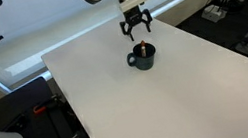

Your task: Remove the marker from the mug

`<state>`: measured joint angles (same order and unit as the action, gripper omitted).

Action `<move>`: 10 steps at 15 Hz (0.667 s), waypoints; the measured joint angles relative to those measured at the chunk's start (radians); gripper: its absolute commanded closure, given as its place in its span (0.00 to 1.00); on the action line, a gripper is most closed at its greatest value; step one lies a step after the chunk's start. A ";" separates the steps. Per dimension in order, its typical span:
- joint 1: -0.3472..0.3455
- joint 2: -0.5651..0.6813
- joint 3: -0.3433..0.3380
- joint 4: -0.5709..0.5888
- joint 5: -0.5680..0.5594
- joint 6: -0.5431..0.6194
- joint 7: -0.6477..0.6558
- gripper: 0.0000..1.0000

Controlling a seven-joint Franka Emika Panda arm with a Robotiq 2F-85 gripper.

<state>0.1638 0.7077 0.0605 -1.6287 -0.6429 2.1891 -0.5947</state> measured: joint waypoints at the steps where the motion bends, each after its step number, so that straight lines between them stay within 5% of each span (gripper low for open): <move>1: 0.000 0.000 0.000 0.000 -0.001 0.000 0.000 0.00; 10: -0.009 -0.014 -0.009 -0.070 -0.033 0.057 0.074 0.00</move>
<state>0.1543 0.6939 0.0516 -1.6991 -0.6764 2.2457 -0.5210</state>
